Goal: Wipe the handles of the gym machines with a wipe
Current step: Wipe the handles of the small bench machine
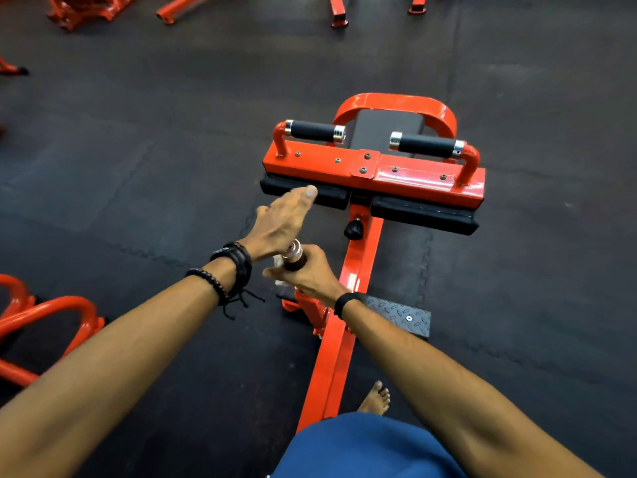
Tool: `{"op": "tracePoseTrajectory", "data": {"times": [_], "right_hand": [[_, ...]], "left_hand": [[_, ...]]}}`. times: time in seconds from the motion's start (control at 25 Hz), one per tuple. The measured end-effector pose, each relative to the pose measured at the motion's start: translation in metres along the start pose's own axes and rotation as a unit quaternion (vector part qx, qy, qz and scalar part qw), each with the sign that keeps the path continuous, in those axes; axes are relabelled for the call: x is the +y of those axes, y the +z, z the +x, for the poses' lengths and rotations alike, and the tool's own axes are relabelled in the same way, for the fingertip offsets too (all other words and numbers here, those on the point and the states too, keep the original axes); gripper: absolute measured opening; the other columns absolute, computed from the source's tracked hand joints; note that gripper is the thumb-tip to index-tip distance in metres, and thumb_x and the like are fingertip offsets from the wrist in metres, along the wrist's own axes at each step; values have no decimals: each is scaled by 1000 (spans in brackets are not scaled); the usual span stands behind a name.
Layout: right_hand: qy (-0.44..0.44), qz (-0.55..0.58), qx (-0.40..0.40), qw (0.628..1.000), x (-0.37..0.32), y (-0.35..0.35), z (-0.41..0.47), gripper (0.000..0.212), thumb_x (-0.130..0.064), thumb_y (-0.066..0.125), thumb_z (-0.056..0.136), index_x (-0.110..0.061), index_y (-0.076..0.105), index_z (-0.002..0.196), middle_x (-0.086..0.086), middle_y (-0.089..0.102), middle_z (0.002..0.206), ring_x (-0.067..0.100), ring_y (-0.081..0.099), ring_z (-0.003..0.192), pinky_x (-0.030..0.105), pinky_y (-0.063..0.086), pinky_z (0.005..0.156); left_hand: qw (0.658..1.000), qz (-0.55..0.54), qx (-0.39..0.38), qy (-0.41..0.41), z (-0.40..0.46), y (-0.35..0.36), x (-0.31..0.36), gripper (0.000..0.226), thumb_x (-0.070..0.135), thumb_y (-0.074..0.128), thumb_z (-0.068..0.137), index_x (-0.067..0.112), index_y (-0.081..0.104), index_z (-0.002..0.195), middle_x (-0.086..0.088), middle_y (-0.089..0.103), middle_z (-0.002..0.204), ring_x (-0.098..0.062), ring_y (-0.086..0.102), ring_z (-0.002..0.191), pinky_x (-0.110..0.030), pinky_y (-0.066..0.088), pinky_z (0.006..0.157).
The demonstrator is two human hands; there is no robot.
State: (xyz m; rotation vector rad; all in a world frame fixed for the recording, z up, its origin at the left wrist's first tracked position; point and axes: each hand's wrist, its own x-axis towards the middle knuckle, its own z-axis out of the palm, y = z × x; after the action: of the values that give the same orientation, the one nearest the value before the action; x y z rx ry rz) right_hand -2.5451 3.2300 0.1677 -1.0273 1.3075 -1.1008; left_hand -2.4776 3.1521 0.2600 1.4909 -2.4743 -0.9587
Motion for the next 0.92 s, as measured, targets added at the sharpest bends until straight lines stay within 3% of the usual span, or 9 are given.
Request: {"op": "tracePoseTrajectory", "data": {"times": [0.12, 0.24, 0.32, 0.44, 0.56, 0.68, 0.72, 0.8, 0.92], "right_hand": [[-46, -6, 113, 993, 5, 15, 1, 26, -29, 87, 67, -25, 66, 82, 0, 71, 80, 16, 65, 74, 46, 59, 71], [-78, -36, 173, 981, 15, 21, 0, 35, -14, 77, 69, -22, 66, 101, -2, 73, 89, 14, 69, 79, 46, 60, 65], [-95, -94, 179, 975, 18, 20, -2, 56, -10, 73, 70, -22, 58, 123, -4, 73, 96, 11, 70, 82, 41, 61, 71], [-78, -253, 151, 952, 30, 15, -3, 73, -33, 66, 68, -28, 42, 137, -7, 70, 98, 20, 68, 88, 38, 54, 79], [-58, -264, 198, 942, 59, 7, -25, 63, -48, 53, 72, -19, 49, 128, -6, 56, 96, 15, 56, 90, 36, 48, 80], [-68, -144, 219, 963, 43, 2, -41, 32, -29, 69, 78, -9, 50, 95, -2, 49, 74, 5, 44, 62, 26, 41, 56], [-82, -109, 211, 968, 32, 3, -40, 33, -21, 75, 78, -7, 47, 85, 0, 49, 67, 5, 44, 56, 23, 37, 51], [-128, -69, 224, 964, 13, 6, -37, 36, -18, 78, 77, -5, 44, 74, 6, 51, 63, 11, 50, 52, 25, 39, 47], [-187, -55, 300, 934, 2, 15, -40, 30, -12, 79, 77, -8, 50, 73, 5, 56, 67, 20, 52, 55, 32, 42, 50]], "left_hand": [[998, -46, 39, -14, -10, -13, -8, 98, 83, 2, 75, 28, 45, 144, 7, 55, 139, -17, 43, 133, -49, 9, 117], [999, -22, 43, 1, -22, -18, -13, 89, 77, 4, 82, 23, 51, 135, 6, 59, 123, -17, 49, 122, -45, 22, 112], [998, -15, 56, -2, -29, -18, -21, 74, 69, 8, 95, 23, 51, 134, 1, 61, 123, -20, 50, 122, -44, 24, 111], [997, -16, 70, -8, -33, -24, -27, 61, 57, 11, 103, 24, 50, 137, -2, 60, 131, -22, 49, 124, -43, 22, 109], [996, -12, 85, -4, -35, -26, -30, 58, 53, 13, 105, 22, 50, 136, -3, 61, 128, -23, 50, 124, -41, 22, 105], [997, -19, 71, 3, -37, -20, -28, 57, 52, 13, 105, 21, 51, 135, 2, 60, 121, -21, 50, 123, -39, 22, 102], [998, -19, 63, 9, -39, -15, -27, 56, 52, 14, 105, 21, 52, 131, 5, 57, 116, -20, 50, 120, -38, 22, 101], [998, -33, 50, 23, -39, -6, -24, 54, 56, 13, 104, 25, 53, 125, 9, 54, 112, -16, 49, 111, -38, 23, 102], [996, -72, 51, 33, -34, -2, -13, 75, 74, 9, 89, 27, 53, 128, 4, 59, 117, -12, 47, 106, -41, 31, 103]]}}
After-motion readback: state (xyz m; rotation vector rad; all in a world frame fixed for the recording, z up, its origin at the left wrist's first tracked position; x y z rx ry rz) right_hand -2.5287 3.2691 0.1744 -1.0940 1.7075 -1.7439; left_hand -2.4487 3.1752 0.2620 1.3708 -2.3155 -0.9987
